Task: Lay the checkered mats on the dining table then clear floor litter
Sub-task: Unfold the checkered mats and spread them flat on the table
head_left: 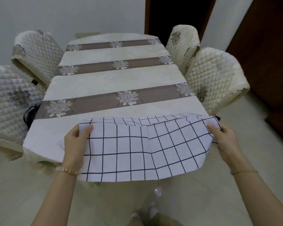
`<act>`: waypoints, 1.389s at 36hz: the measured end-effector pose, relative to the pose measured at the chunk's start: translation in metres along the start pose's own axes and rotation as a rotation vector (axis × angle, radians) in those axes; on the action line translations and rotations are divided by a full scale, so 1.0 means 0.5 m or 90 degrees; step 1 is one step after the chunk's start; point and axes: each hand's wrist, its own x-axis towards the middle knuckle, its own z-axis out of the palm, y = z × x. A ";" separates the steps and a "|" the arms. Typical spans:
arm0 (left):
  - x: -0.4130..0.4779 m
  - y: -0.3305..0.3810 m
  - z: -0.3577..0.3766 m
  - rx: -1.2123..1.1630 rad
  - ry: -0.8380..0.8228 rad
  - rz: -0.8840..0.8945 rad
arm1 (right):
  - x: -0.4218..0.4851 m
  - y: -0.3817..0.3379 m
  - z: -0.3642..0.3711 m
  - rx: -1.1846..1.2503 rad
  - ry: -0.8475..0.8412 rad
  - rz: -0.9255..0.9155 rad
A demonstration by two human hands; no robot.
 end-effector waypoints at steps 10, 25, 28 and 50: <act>-0.020 0.002 0.223 0.054 -0.239 0.021 | -0.114 0.012 -0.168 0.014 0.191 0.035; -0.201 -0.063 0.619 0.169 -0.537 -0.022 | -0.184 0.219 -0.480 0.006 0.380 0.271; -0.230 -0.080 0.711 0.203 -0.573 -0.024 | -0.164 0.248 -0.551 0.007 0.383 0.301; -0.258 0.003 1.410 0.159 -0.613 0.055 | 0.246 0.192 -1.012 -0.011 0.457 0.258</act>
